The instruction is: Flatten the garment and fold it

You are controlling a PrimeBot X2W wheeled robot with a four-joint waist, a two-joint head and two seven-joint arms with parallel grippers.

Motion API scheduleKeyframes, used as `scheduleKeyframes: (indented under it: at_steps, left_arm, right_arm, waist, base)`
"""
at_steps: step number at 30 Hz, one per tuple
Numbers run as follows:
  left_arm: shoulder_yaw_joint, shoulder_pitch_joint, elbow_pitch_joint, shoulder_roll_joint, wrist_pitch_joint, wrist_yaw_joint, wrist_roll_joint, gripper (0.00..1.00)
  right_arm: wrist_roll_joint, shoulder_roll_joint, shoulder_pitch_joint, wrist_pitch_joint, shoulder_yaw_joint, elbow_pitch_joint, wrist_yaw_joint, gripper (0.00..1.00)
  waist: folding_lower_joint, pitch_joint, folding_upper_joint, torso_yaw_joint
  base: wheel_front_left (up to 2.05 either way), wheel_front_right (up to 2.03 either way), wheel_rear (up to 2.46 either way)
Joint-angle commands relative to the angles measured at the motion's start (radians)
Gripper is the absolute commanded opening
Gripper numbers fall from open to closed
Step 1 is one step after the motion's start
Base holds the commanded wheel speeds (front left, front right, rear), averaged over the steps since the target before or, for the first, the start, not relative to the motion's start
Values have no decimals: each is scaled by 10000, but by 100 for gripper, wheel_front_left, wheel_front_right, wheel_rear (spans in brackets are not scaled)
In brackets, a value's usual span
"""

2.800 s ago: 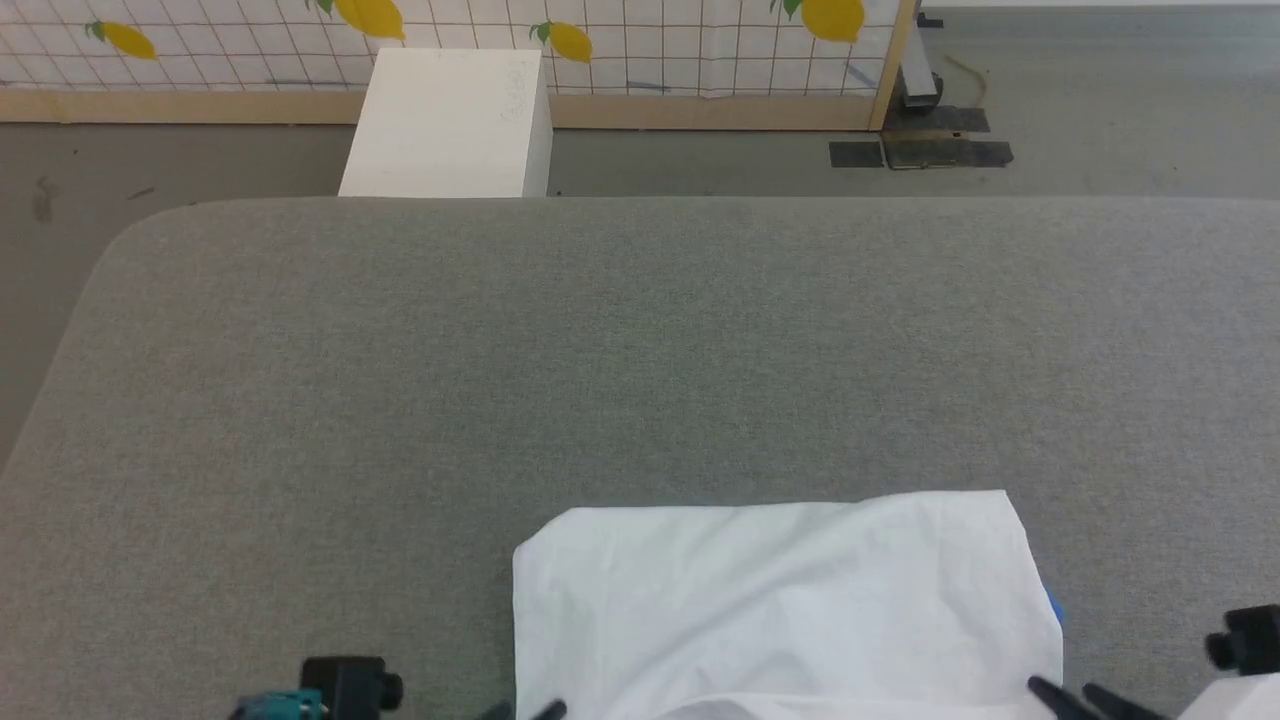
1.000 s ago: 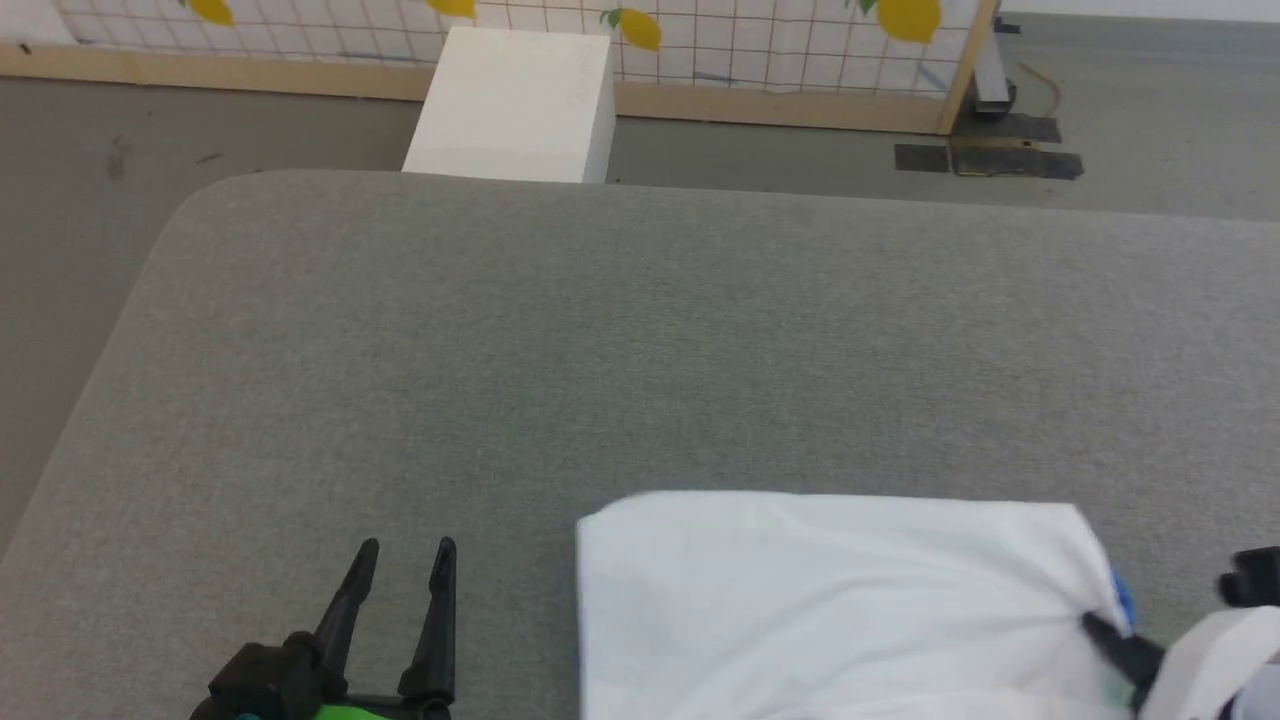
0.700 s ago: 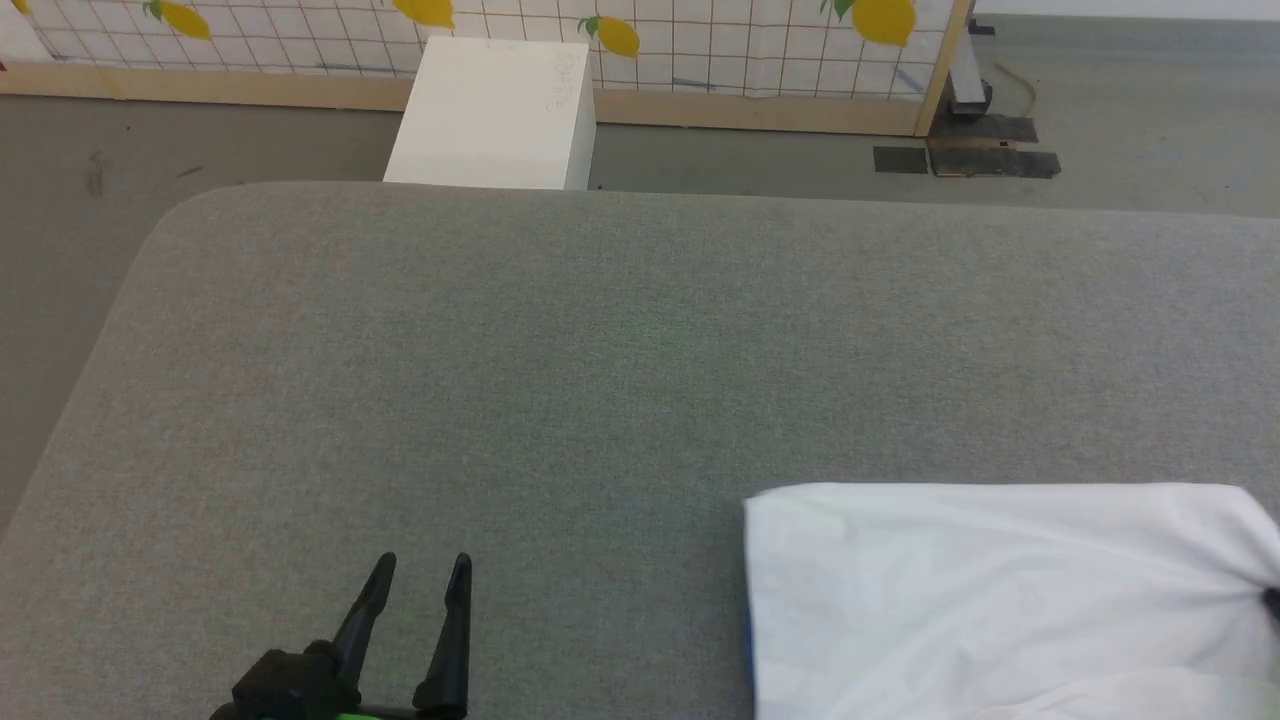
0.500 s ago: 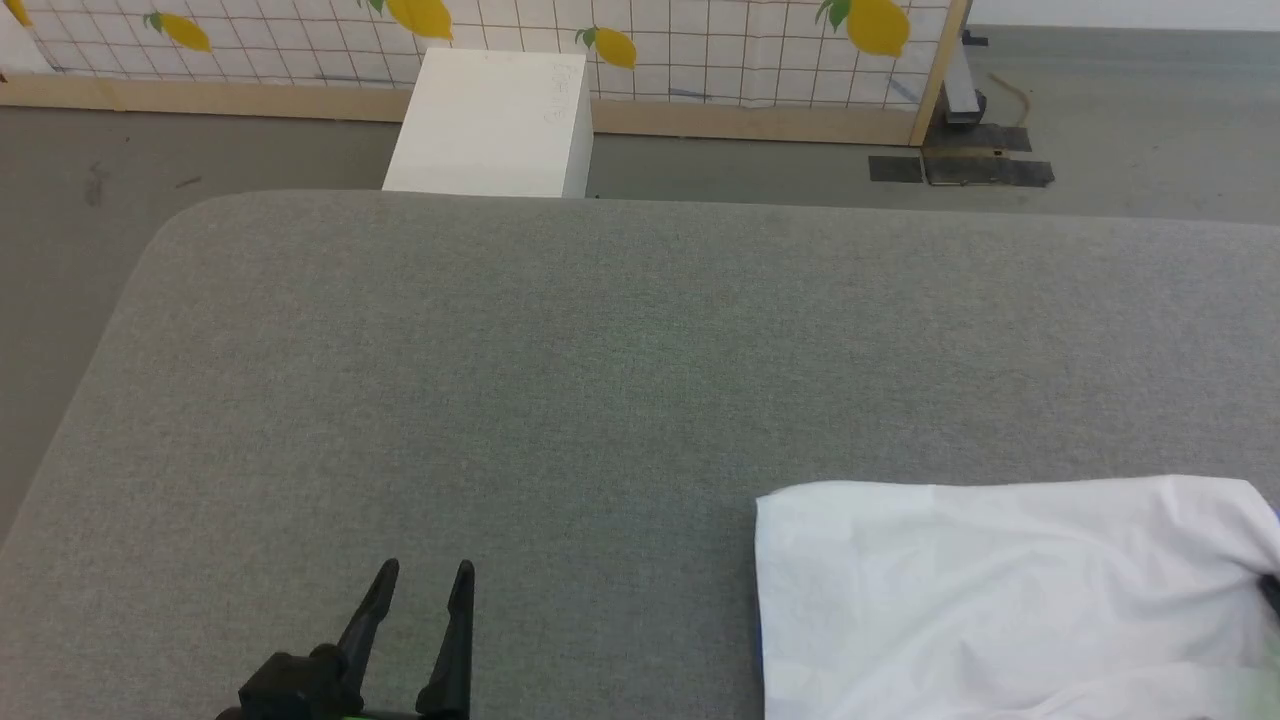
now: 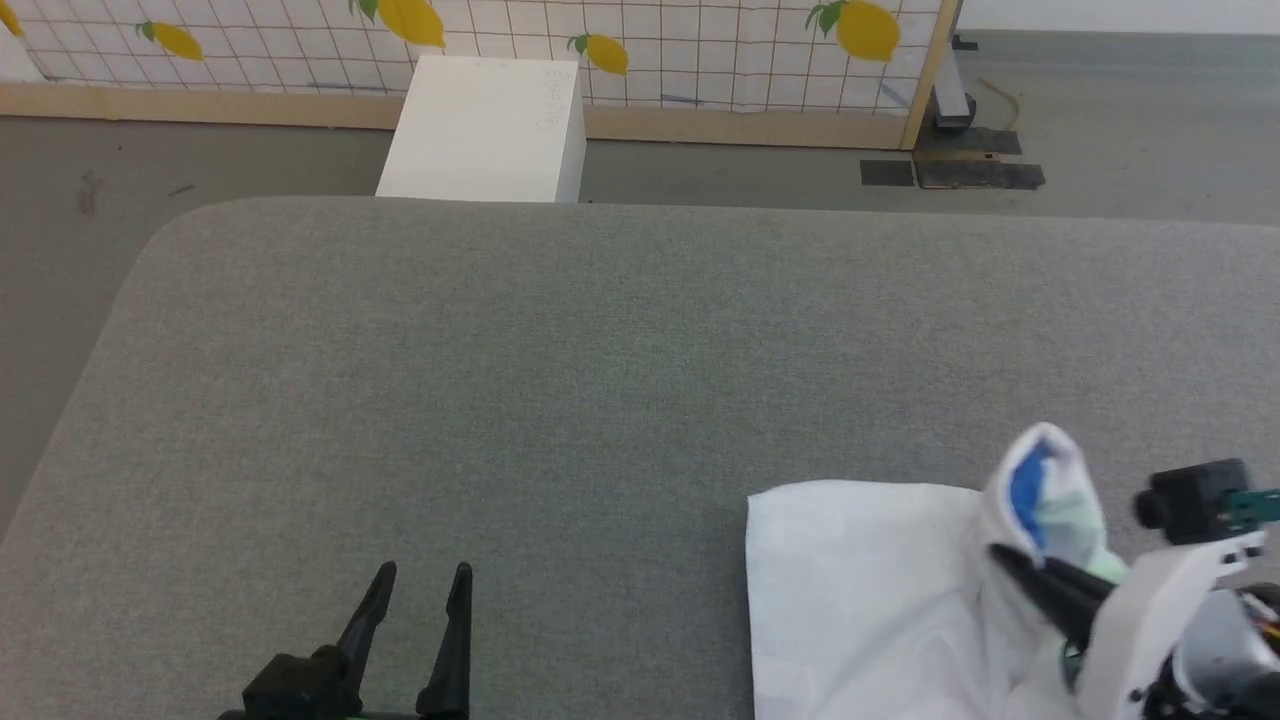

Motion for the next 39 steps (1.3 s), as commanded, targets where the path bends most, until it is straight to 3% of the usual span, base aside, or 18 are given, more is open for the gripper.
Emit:
scheduleKeyframes:
  at_steps: [1, 6, 11, 27, 29, 31, 32, 39]
  left_arm:
    - [5, -171, 45, -24, -68, 29, 120, 100]
    - [-37, -290, 114, -96, -79, -25, 94, 100]
    - [-77, -403, 233, -145, -88, -103, 65, 100]
    - [-324, -723, 680, -357, -102, -334, -17, 100]
    - [-356, -762, 729, -375, -101, -345, -30, 100]
    - [-393, -805, 775, -388, -89, -355, -36, 100]
    - [-410, -825, 797, -396, -86, -358, -41, 100]
    - [-429, -778, 810, -341, -96, -346, 37, 100]
  right_arm:
    - [91, 35, 25, 191, 352, -273, -13, 0]
    - [208, 11, -422, 690, 1650, -839, -13, 0]
    - [159, 183, -1062, 875, 2538, -620, -13, 0]
    - [-1448, 1292, -2500, 588, 3590, 3190, -13, 0]
    - [-1669, 1510, -2635, 475, 3503, 3810, -13, 9]
    - [-1890, 1654, -2749, 480, 3523, 4341, -13, 60]
    - [-1970, 1754, -2806, 440, 3504, 4575, -13, 100]
    - [-1568, 1953, -3084, 406, 3877, 4638, -13, 100]
  waist:
    - [0, 22, 0, 2]
    - [0, 119, 0, 41]
    - [0, 171, 0, 152]
    - [0, 205, 0, 894]
    - [0, 198, 0, 951]
    - [0, 190, 0, 991]
    - [0, 181, 0, 1001]
    - [0, -81, 0, 851]
  base:
    - [0, 0, 0]
    - [0, 0, 0]
    - [0, 0, 0]
    - [0, 0, 0]
    - [0, 0, 0]
    - [0, 0, 0]
    - [0, 0, 0]
    - [0, 0, 0]
